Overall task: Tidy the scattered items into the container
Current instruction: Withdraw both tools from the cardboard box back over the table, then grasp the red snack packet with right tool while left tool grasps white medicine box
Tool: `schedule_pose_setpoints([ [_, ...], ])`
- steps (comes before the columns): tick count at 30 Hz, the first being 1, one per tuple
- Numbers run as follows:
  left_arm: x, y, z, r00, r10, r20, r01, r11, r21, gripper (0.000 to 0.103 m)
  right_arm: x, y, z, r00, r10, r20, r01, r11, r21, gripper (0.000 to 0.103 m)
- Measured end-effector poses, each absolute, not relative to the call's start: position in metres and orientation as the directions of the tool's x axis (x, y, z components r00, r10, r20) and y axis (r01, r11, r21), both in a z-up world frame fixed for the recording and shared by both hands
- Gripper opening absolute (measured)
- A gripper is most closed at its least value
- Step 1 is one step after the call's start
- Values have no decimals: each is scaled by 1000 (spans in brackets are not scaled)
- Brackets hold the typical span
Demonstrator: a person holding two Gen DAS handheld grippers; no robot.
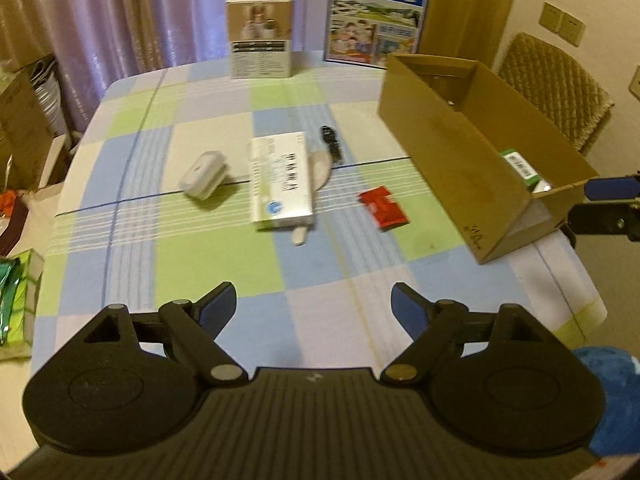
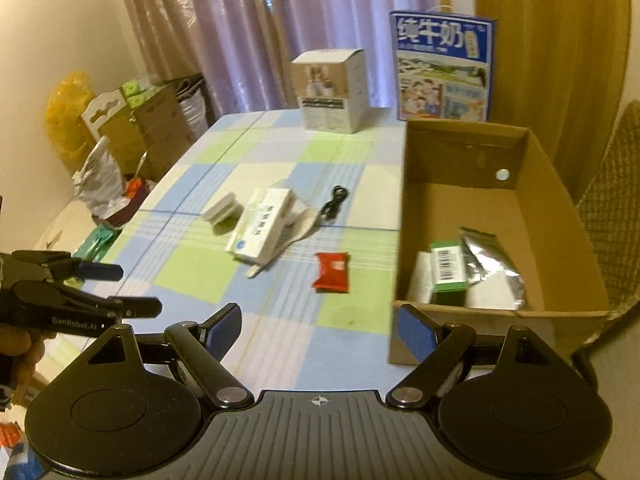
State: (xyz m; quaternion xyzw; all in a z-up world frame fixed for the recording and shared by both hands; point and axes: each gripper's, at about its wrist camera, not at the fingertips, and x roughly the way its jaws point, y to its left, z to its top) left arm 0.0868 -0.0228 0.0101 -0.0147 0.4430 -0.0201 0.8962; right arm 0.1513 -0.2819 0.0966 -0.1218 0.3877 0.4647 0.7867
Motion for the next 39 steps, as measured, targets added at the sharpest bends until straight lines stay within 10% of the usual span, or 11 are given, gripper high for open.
schedule_pose_setpoints([
  [39, 160, 36, -54, 593, -41, -804, -6, 998, -56, 84, 184, -146, -17, 347, 518, -782, -751, 653, 99, 74],
])
